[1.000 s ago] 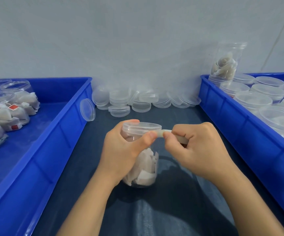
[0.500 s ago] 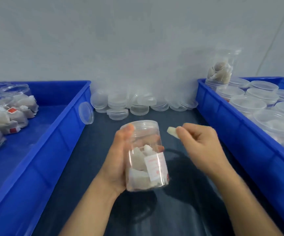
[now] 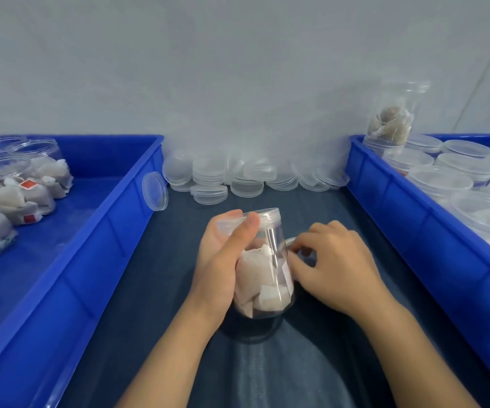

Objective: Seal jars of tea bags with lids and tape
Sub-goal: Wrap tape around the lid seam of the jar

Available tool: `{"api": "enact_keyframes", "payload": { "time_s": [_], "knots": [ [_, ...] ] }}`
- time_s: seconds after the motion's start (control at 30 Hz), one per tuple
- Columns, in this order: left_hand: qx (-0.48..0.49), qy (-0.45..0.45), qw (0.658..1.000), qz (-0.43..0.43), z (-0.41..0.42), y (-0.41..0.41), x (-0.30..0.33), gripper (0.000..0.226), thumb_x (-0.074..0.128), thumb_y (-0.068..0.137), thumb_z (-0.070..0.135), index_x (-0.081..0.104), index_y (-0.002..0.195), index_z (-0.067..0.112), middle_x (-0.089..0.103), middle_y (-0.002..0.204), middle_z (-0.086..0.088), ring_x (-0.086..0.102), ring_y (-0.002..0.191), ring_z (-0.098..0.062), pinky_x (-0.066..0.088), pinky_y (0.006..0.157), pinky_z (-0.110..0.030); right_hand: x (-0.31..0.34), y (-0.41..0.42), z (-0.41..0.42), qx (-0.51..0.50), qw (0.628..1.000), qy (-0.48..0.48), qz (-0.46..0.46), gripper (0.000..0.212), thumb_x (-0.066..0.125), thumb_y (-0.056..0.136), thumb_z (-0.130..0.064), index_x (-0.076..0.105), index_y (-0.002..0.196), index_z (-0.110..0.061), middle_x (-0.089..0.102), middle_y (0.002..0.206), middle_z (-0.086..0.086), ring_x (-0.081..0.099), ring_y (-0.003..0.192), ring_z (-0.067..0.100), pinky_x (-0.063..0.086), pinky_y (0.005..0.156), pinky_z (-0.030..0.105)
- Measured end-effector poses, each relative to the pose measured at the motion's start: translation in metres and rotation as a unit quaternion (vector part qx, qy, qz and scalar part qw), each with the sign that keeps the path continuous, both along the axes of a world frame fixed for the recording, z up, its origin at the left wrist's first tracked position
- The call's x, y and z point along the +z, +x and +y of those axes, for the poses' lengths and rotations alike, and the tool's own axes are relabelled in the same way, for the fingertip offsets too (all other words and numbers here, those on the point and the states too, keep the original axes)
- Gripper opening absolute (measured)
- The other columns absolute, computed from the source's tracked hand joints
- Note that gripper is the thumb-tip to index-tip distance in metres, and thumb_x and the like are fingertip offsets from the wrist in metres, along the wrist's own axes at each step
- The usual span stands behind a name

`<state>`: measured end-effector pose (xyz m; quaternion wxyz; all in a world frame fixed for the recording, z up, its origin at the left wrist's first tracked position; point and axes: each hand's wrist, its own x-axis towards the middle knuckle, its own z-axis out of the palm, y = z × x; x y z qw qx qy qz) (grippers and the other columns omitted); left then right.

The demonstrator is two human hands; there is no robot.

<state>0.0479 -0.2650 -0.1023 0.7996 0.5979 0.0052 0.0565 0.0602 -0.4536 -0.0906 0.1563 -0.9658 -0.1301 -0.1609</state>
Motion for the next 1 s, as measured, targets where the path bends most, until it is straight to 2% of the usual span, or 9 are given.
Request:
{"api": "enact_keyframes", "payload": {
  "time_s": [0.07,0.13,0.23,0.4,0.57,0.67,0.8,0.87,1.0],
  "knots": [
    [0.002,0.003,1.000,-0.008,-0.001,0.000,0.001,0.080,0.081,0.071,0.060,0.059,0.133,0.014,0.079,0.113,-0.009,0.077,0.106,-0.031,0.060,0.098,-0.053,0.007,-0.004,0.002,-0.006,0.989,0.138,-0.051,0.020,0.064,0.095,-0.044,0.074,0.083,-0.030,0.063,0.080,-0.014,0.057,0.086,0.014,0.046,0.077,0.035],
    [0.013,0.015,1.000,-0.017,-0.003,-0.002,0.003,0.081,0.079,0.070,0.062,0.058,0.134,0.016,0.080,0.104,-0.003,0.076,0.106,-0.031,0.057,0.103,-0.056,0.015,-0.010,0.008,0.019,0.950,0.303,-0.069,0.014,0.070,0.094,-0.032,0.073,0.081,-0.028,0.069,0.079,-0.012,0.065,0.084,0.011,0.051,0.077,0.026],
    [0.028,0.031,0.999,-0.027,-0.005,-0.003,0.005,0.081,0.078,0.068,0.063,0.057,0.133,0.020,0.080,0.103,-0.006,0.074,0.110,-0.033,0.057,0.104,-0.052,0.023,-0.020,0.021,0.077,0.907,0.410,-0.052,0.010,0.075,0.092,-0.021,0.075,0.084,-0.027,0.074,0.082,-0.014,0.070,0.082,0.009,0.052,0.074,0.016],
    [0.043,0.051,0.997,-0.040,-0.007,-0.005,0.007,0.089,0.078,0.064,0.066,0.054,0.137,0.021,0.078,0.118,-0.002,0.075,0.112,-0.016,0.057,0.095,-0.032,0.025,-0.025,0.028,0.101,0.890,0.444,-0.024,0.009,0.081,0.088,-0.021,0.075,0.086,-0.027,0.075,0.083,-0.014,0.071,0.081,0.010,0.055,0.072,0.021],
    [0.043,0.072,0.995,-0.048,-0.009,-0.008,0.008,0.091,0.079,0.066,0.064,0.051,0.141,0.019,0.075,0.125,-0.001,0.072,0.119,-0.017,0.055,0.107,-0.043,0.026,-0.024,0.028,0.097,0.881,0.463,-0.017,0.010,0.080,0.088,-0.019,0.074,0.081,-0.024,0.074,0.077,-0.014,0.070,0.072,0.005,0.052,0.065,0.016],
    [0.038,0.079,0.995,-0.051,-0.008,-0.008,0.010,0.088,0.079,0.066,0.064,0.053,0.139,0.022,0.076,0.124,0.001,0.073,0.117,-0.017,0.056,0.106,-0.042,0.026,-0.023,0.027,0.100,0.869,0.484,0.001,0.013,0.080,0.089,-0.013,0.074,0.079,-0.020,0.073,0.074,-0.010,0.066,0.067,0.000,0.051,0.061,0.015],
    [0.025,0.086,0.995,-0.049,-0.005,-0.009,0.010,0.083,0.079,0.067,0.063,0.055,0.136,0.023,0.077,0.122,-0.001,0.074,0.114,-0.019,0.058,0.100,-0.036,0.025,-0.022,0.024,0.110,0.865,0.490,0.012,0.013,0.078,0.090,-0.012,0.075,0.078,-0.018,0.073,0.075,-0.005,0.065,0.067,0.006,0.052,0.059,0.016],
    [0.023,0.085,0.995,-0.046,-0.004,-0.008,0.009,0.083,0.079,0.066,0.062,0.056,0.136,0.022,0.077,0.121,-0.002,0.074,0.114,-0.021,0.058,0.100,-0.038,0.024,-0.021,0.023,0.109,0.869,0.483,0.010,0.014,0.077,0.091,-0.012,0.075,0.079,-0.019,0.073,0.076,-0.005,0.068,0.068,0.013,0.055,0.061,0.019],
    [0.019,0.085,0.995,-0.043,-0.001,-0.007,0.008,0.082,0.076,0.067,0.064,0.057,0.135,0.021,0.079,0.108,-0.012,0.075,0.107,-0.031,0.058,0.099,-0.046,0.021,-0.019,0.021,0.099,0.881,0.462,0.013,0.015,0.074,0.094,-0.013,0.073,0.082,-0.022,0.073,0.080,-0.006,0.071,0.072,0.021,0.061,0.070,0.039]
  ]
}}
